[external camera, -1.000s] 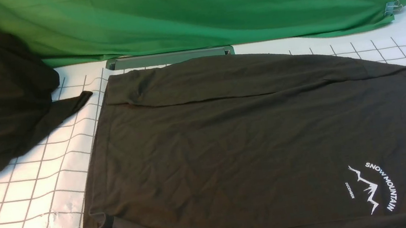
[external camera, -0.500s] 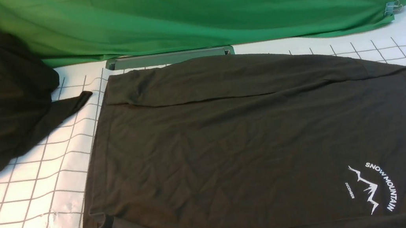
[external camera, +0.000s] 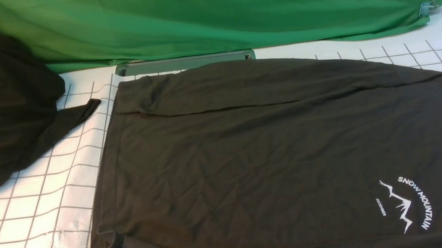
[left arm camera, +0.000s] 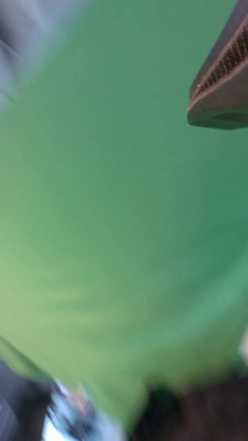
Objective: Fold a long-sleeved shirt over a white checkered tablecloth.
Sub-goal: 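Grasp the left edge of the dark T-shirt lying flat on the table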
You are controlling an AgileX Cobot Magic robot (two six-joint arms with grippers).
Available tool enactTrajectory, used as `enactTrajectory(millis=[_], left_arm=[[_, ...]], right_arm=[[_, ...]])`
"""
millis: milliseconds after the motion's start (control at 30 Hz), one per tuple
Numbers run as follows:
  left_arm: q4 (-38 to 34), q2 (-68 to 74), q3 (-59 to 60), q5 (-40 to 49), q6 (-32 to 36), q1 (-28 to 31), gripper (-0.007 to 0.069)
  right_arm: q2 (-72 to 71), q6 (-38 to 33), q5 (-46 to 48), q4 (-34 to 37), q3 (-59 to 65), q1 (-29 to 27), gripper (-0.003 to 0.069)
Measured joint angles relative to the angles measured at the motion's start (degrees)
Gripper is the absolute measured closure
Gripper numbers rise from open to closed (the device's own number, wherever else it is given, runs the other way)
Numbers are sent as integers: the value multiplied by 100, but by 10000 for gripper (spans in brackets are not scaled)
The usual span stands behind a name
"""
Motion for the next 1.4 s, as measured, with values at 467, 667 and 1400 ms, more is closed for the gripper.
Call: enactTrajectory(millis=[467, 667, 1400], left_arm=[[-1756, 4118, -416, 4221, 3045, -892, 630], [-1042, 4397, 275, 3427, 2502, -2789, 630], [498, 6356, 324, 2247, 755, -3437, 195]], right_arm=[[733, -725, 2432, -787, -1789, 870, 643], [3002, -2157, 4586, -933, -3640, 1851, 656], [4550, -2653, 4618, -878, -3944, 3096, 656]])
